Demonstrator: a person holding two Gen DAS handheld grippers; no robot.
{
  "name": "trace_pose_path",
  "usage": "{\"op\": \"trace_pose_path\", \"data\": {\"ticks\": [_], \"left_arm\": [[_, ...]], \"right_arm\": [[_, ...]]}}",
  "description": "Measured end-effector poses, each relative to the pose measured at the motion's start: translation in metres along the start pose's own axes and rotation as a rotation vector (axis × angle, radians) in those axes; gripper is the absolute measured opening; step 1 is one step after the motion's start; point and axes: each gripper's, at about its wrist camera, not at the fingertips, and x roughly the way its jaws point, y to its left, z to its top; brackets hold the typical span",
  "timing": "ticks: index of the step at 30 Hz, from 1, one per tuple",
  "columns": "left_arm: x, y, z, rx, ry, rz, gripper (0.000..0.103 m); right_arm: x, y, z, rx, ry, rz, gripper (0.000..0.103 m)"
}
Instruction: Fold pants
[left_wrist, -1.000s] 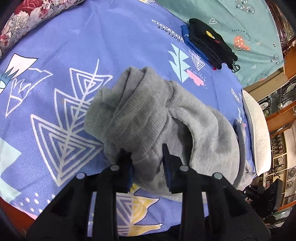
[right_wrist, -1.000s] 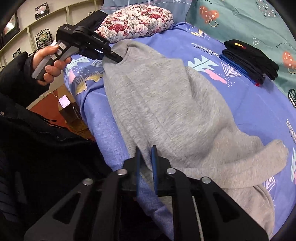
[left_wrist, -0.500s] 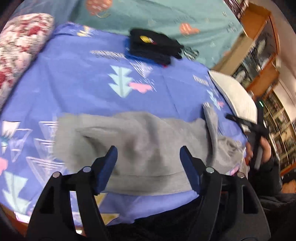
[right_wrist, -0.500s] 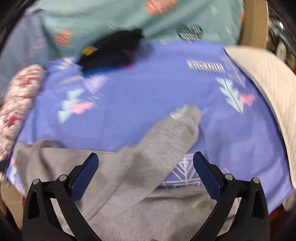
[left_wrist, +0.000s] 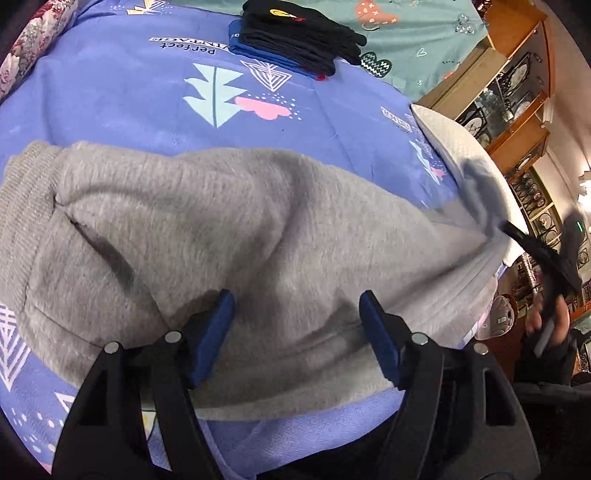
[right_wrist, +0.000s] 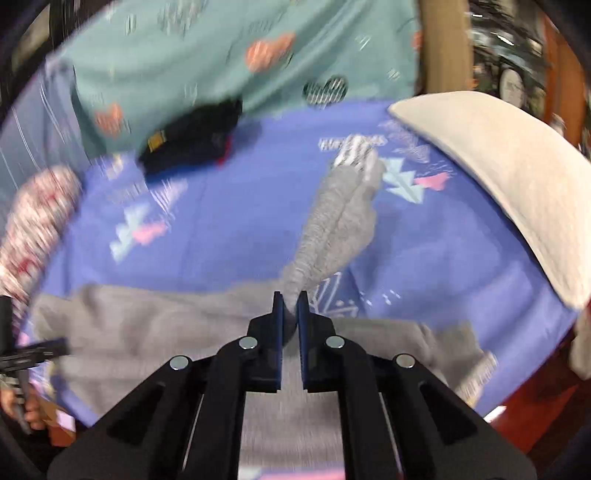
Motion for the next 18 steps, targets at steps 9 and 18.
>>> {"op": "trace_pose_path", "data": {"ticks": [9,18], "left_arm": [[0.003,-0.005,-0.001,0.032,0.015,0.002,0.074],[0.000,0.000,-0.002,0.024,0.008,-0.005,0.074]], "right_arm": [[-0.005,-0.067,-0.092,0.289,0.043,0.013,0.046],[0.015,-0.116,-0.048,0.381,0.142,-0.048,0.037]]}}
